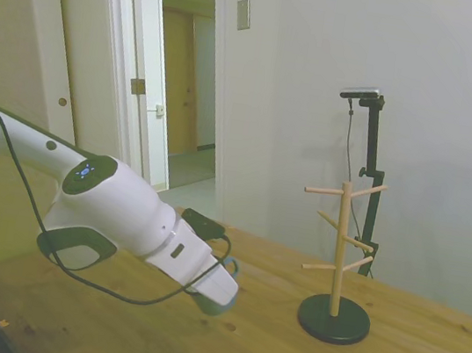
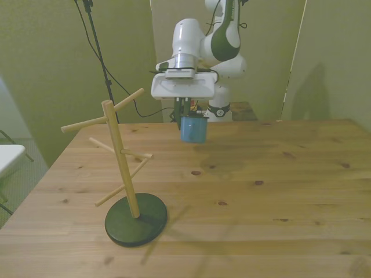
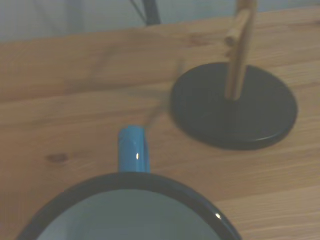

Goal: Unload the mug

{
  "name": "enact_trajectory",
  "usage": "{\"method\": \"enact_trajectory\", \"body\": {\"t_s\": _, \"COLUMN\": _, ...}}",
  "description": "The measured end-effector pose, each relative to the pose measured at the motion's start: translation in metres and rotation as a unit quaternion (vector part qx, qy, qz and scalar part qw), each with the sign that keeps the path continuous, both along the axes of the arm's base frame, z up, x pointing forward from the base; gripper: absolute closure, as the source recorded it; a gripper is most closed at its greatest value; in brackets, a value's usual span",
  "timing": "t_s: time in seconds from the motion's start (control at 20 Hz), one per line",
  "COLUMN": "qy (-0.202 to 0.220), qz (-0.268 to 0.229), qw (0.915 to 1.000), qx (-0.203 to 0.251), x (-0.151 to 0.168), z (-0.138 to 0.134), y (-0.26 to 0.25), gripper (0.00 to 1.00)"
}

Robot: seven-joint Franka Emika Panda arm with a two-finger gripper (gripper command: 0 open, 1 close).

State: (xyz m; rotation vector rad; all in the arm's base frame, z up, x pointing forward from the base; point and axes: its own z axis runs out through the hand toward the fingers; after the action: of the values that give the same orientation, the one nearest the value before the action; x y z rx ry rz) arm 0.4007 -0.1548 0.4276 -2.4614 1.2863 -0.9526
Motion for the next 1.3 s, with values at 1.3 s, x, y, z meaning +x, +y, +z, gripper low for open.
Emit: {"method": "enact_trajectory", "body": {"t_s": 1.3, "qy": 0.214, "qz": 0.069, "qw": 0.9742, "qx": 0.024, "x": 0.076, "z": -0.054, "y": 0.057, "gripper": 1.00}}
